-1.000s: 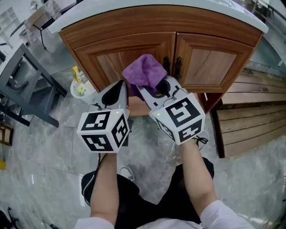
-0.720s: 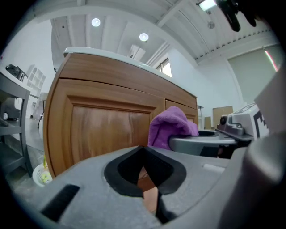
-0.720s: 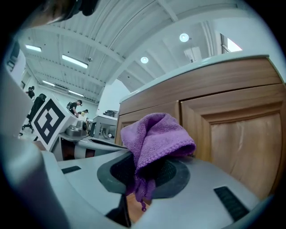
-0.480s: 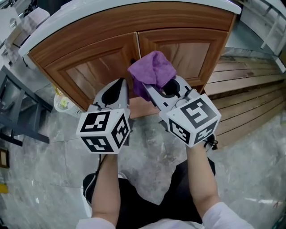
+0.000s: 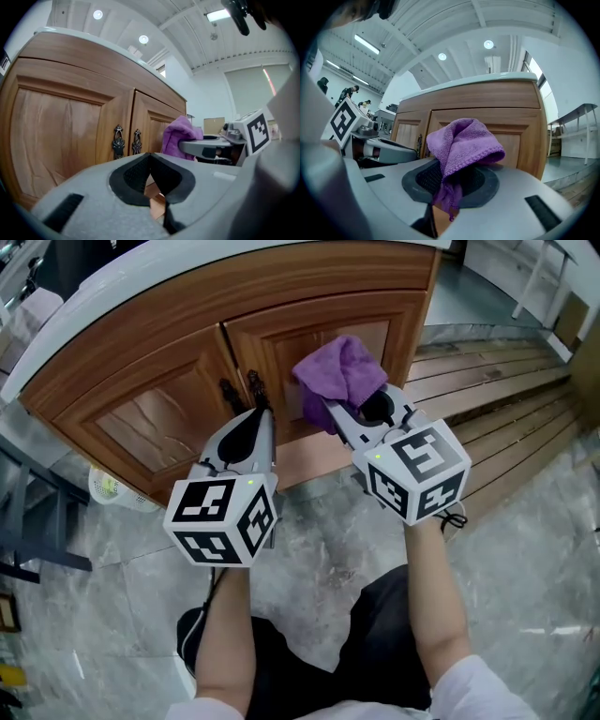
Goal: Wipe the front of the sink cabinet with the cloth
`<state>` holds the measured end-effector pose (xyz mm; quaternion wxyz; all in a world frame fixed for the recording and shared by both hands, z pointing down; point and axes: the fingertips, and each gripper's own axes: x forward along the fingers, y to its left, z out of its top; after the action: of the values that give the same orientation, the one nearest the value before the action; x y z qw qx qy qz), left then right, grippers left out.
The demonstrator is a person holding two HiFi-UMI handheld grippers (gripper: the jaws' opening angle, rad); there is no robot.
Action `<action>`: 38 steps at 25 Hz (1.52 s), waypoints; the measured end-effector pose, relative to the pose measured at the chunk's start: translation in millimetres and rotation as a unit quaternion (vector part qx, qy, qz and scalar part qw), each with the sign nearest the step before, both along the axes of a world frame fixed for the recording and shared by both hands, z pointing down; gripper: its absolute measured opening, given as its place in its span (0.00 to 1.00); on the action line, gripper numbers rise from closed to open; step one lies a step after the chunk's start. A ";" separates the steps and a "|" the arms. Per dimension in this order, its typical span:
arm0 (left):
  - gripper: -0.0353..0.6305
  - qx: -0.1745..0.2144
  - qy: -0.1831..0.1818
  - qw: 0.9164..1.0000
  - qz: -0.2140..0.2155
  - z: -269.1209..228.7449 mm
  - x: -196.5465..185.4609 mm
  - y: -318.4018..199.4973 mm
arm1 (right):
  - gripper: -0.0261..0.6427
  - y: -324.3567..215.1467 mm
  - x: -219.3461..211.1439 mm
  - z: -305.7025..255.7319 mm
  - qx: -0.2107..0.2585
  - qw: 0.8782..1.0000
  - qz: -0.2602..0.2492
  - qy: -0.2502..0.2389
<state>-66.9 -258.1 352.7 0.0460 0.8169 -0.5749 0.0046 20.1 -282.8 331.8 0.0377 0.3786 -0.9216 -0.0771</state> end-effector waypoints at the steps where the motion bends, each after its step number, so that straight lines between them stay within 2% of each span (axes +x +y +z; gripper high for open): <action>1: 0.06 0.000 0.001 1.000 0.005 0.4 4.3 -0.6 | 0.15 -4.1 7.6 1.4 0.001 1.000 0.012 0.004; 6: 0.06 -0.003 0.000 1.000 0.029 5.1 22.0 -4.4 | 0.15 -22.7 41.1 11.5 0.006 0.997 0.072 0.028; 13: 0.06 -0.010 0.002 0.999 0.040 11.8 28.5 -5.9 | 0.15 -44.7 93.4 21.4 -0.011 0.988 0.149 0.021; 18: 0.06 -0.016 -0.001 0.999 0.047 15.1 28.8 -6.6 | 0.15 -48.2 112.0 22.7 -0.014 0.985 0.170 0.023; 22: 0.06 -0.021 0.004 0.999 0.042 16.7 23.8 -6.7 | 0.15 -34.2 98.0 14.1 -0.003 0.990 0.141 0.025; 30: 0.06 -0.020 -0.002 1.000 0.021 14.2 5.7 0.1 | 0.15 16.4 29.8 -9.0 0.027 0.999 0.031 0.029; 38: 0.06 -0.018 0.005 0.999 -0.042 5.3 -52.5 21.0 | 0.15 64.5 -69.2 -9.2 0.047 0.992 -0.100 0.054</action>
<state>-119.4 -237.1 358.0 0.0640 0.7914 -0.6079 0.0090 -49.1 -218.3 322.5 0.0615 0.2808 -0.9469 -0.1439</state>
